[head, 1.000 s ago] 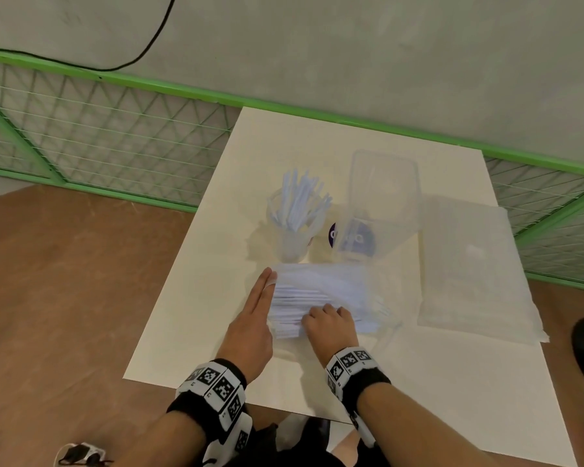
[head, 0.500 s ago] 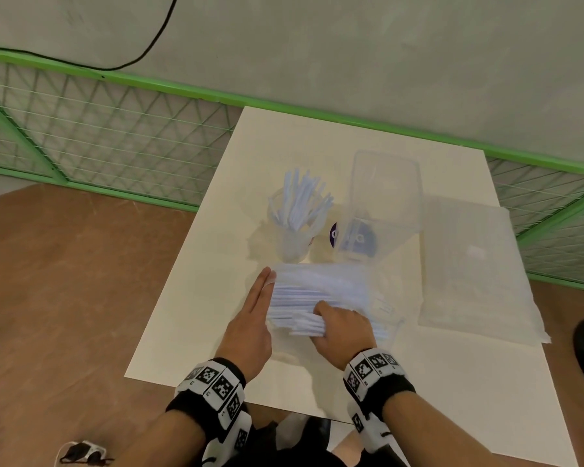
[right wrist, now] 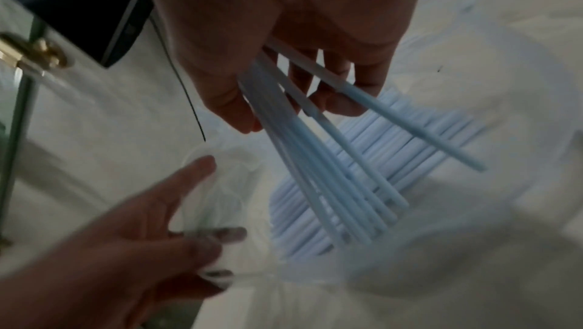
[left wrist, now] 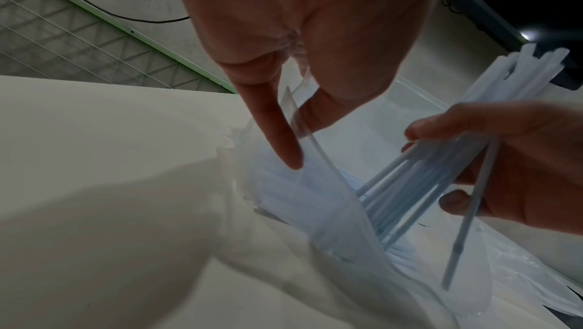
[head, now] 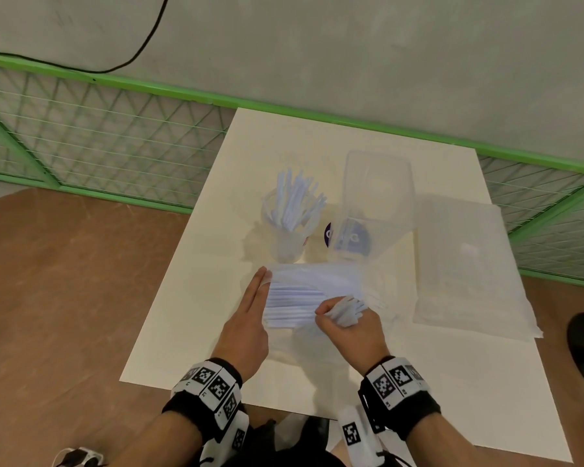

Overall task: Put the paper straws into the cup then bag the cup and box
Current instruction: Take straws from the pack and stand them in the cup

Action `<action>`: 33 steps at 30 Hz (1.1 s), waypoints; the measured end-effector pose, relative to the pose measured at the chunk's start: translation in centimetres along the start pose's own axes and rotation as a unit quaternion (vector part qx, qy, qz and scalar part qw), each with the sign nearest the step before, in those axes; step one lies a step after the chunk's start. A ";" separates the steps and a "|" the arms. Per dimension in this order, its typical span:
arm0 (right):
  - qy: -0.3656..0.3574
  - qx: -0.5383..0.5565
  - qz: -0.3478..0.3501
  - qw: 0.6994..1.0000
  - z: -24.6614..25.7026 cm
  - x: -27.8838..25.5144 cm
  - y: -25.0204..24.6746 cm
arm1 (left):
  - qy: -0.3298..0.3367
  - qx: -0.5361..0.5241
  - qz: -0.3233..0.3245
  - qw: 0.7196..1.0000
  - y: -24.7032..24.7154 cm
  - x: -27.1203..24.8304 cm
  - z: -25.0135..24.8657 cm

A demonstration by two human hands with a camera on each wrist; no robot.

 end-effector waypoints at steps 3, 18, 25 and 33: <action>0.012 0.044 -0.023 0.999 0.1 0.0 -0.9 | 0.001 0.000 0.001 1.000 0.0 0.0 0.1; 0.009 0.160 -0.044 0.986 1.5 0.9 1.8 | -0.002 0.002 0.003 1.000 0.1 0.1 0.2; -0.017 -0.150 0.022 0.988 1.3 1.2 1.5 | 0.002 0.005 0.003 1.000 0.0 0.2 0.3; -0.010 -0.208 0.055 0.977 1.2 1.6 0.1 | 0.001 0.004 0.001 1.000 -0.1 0.5 0.5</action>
Point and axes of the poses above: each hand's wrist, its own x-axis towards the middle knuckle, its own y-axis out of the palm, z = x × y, the point moved 5 cm from there along x, towards the middle knuckle, and after that the axes turned 4 degrees about z, right-handed, at the moved point
